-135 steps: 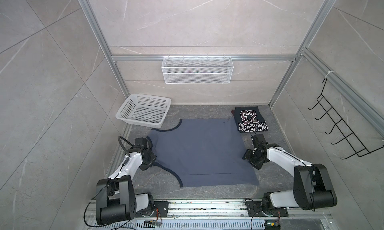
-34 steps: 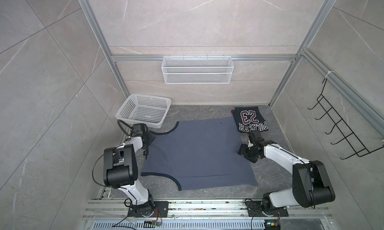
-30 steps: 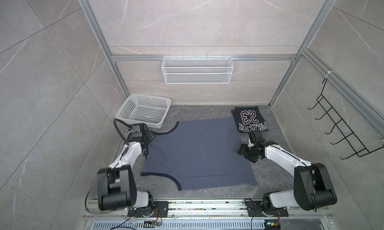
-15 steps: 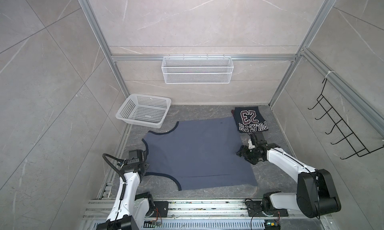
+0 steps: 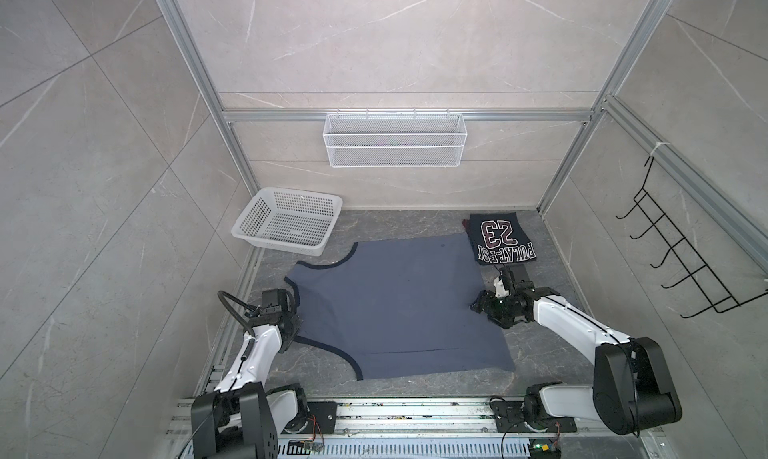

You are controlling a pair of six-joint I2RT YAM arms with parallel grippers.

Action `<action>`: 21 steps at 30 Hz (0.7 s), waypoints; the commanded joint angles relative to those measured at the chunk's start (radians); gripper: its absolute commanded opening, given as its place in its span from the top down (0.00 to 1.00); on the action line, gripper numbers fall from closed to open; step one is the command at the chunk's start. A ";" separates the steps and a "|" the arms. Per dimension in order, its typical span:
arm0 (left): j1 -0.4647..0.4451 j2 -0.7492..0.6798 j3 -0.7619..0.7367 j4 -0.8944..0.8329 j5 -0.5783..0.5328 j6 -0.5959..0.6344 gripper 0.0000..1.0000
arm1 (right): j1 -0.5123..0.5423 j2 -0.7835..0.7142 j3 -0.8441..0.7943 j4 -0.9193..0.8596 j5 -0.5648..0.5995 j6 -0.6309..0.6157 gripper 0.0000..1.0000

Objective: Fold and stack the tank tops

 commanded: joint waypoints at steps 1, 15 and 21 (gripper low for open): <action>-0.045 -0.157 0.014 0.057 -0.088 0.016 0.87 | 0.000 0.005 -0.015 0.007 -0.011 -0.015 0.31; -0.046 -0.303 0.084 -0.324 -0.317 -0.137 0.46 | 0.001 0.002 -0.007 -0.019 0.030 -0.013 0.31; -0.068 -0.190 0.106 -0.109 -0.029 0.029 0.33 | 0.001 -0.012 0.001 -0.030 0.035 -0.013 0.31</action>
